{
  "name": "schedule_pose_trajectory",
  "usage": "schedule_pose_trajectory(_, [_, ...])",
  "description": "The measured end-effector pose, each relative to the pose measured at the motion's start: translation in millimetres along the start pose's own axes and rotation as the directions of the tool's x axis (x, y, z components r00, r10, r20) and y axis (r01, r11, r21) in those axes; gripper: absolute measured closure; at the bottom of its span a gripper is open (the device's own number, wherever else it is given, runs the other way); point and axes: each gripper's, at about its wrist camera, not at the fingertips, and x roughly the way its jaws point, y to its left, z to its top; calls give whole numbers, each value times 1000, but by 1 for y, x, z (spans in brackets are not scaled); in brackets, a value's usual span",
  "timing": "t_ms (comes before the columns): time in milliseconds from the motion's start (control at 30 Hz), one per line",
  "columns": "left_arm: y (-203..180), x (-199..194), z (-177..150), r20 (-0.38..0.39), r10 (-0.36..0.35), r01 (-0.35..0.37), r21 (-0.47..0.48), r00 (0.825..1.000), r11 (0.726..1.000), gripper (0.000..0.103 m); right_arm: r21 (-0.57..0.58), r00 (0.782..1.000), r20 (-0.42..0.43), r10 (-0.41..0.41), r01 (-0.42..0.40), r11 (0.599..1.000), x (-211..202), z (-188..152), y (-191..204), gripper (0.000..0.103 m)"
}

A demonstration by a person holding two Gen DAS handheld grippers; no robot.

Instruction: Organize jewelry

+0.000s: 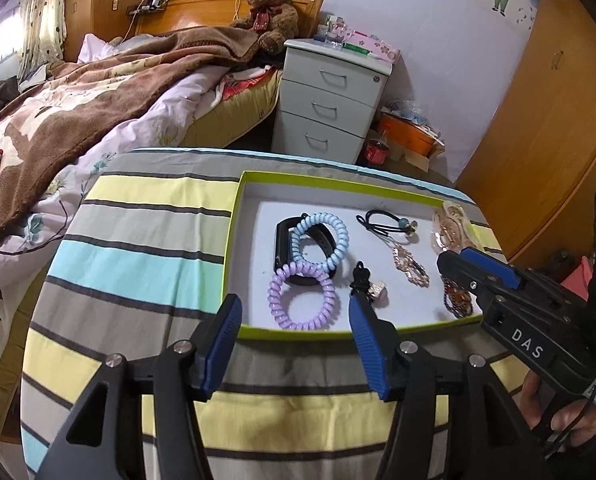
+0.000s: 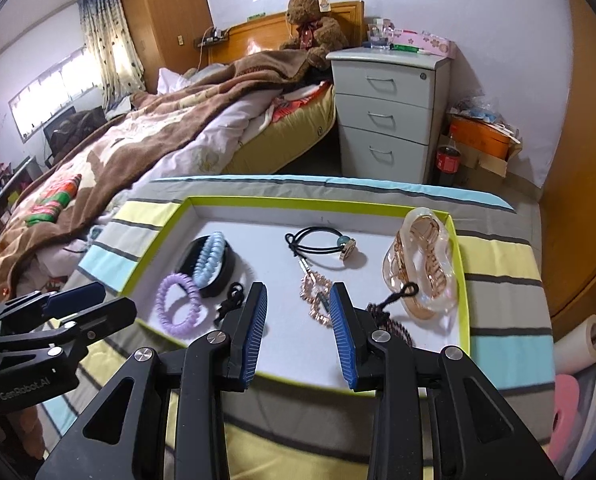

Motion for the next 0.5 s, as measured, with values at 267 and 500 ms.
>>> schedule_pose_trajectory(267, [-2,-26,-20,36,24,-24,14,999,1000,41,27,999,42,-17,16,1000,-36,-19,3,69])
schedule_pose_trajectory(500, [-6,-50,-41,83,64,-68,49,995,996,38,41,996,70,-51,48,998,-61,-42,7,69])
